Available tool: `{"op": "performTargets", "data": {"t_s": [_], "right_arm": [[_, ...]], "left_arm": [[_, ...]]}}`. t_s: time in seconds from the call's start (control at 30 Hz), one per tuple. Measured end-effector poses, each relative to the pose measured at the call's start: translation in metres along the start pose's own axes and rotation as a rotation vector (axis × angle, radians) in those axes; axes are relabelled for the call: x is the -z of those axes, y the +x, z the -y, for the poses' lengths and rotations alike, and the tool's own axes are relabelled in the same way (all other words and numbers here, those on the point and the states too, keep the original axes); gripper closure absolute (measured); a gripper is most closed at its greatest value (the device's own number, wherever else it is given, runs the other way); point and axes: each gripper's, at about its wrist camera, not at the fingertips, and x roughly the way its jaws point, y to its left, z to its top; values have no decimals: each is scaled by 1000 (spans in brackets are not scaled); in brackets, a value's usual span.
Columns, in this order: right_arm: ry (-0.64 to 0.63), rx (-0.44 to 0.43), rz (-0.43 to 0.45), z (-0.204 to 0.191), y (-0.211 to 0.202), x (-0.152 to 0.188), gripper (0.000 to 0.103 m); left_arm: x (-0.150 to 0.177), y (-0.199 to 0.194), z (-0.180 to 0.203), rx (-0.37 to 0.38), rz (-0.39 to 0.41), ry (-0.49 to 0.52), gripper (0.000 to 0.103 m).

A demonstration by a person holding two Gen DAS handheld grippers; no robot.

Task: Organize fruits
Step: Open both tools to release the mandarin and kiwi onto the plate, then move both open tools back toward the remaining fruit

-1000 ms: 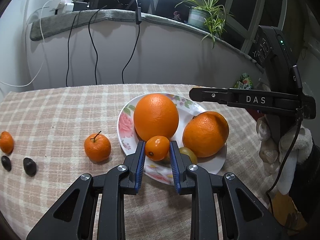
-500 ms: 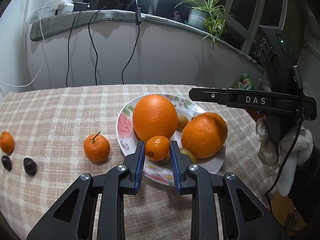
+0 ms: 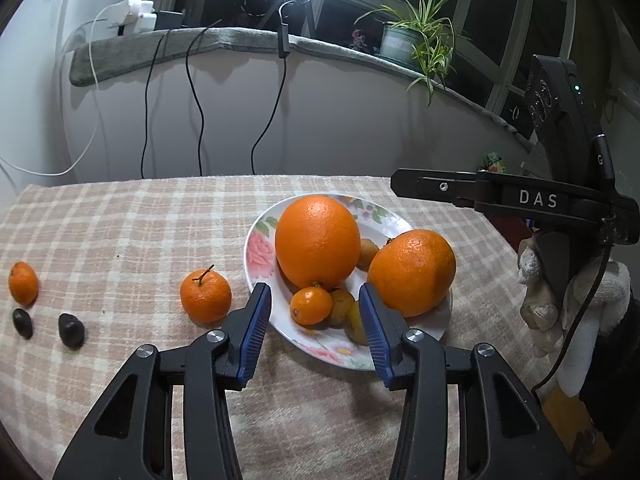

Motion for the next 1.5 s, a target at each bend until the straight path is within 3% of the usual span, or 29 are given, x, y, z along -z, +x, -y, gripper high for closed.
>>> {"op": "performTargets", "data": {"t_s": [0.63,1.07,1.5], "right_arm": [[-28,-49,18,-36,0,-5,36],[-94,-107,-1,-79,16,-8,36],[-311,-147,-120,-126,47,-4,36]], "left_arm": [[5,-23,-14,-30,40,-24,59],[18,-44,-58,-101,55,-96,59],[33,-67,-108,-215,55,-171,59]]}}
